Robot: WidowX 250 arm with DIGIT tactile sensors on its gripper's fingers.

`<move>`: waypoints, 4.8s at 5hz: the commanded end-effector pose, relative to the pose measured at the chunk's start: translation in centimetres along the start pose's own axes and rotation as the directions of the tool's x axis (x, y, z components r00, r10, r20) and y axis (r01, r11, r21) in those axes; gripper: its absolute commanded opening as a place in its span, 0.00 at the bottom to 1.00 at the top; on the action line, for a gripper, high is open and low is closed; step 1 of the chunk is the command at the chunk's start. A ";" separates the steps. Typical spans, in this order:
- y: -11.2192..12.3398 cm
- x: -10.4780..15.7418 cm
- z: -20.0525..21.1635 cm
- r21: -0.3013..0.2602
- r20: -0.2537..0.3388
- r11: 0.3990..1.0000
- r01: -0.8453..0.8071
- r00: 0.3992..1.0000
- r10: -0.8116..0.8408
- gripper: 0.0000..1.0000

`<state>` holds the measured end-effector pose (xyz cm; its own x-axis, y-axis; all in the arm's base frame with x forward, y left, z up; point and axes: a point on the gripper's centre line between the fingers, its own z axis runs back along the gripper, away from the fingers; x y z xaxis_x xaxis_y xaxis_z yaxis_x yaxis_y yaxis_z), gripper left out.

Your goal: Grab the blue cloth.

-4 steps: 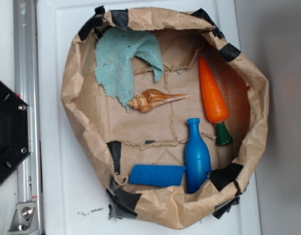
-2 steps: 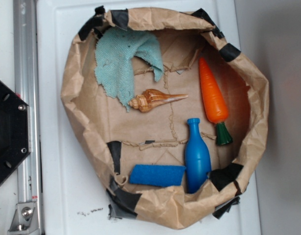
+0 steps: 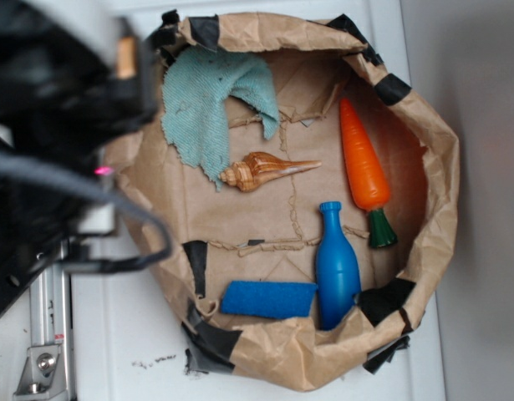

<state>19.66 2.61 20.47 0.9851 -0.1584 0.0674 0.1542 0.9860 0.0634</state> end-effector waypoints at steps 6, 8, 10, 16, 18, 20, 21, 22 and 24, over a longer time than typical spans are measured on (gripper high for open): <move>4.8 2.9 -13.1 0.114 -0.275 0.846 0.522 0.834 -0.478 1.00; 1.6 3.8 -12.9 0.111 -0.262 0.766 0.633 0.762 -0.592 1.00; 3.1 3.8 -11.8 0.168 -0.209 0.867 0.470 0.876 -0.434 1.00; 4.7 2.9 -17.6 -0.004 -0.123 0.870 0.493 0.863 -0.489 1.00; 4.6 2.7 -17.4 0.003 -0.120 0.867 0.497 0.861 -0.494 0.00; 5.0 2.1 -16.9 0.008 -0.104 0.870 0.493 0.866 -0.490 0.00; 5.1 2.0 -16.9 0.004 -0.097 0.872 0.490 0.868 -0.487 0.00; 5.1 2.1 -16.9 0.012 -0.093 0.873 0.487 0.870 -0.484 0.00; 0.8 5.4 -10.0 0.124 0.067 0.866 0.484 0.867 -0.494 0.00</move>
<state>25.21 3.49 9.61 0.7800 -0.6239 0.0489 0.6101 0.7754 0.1628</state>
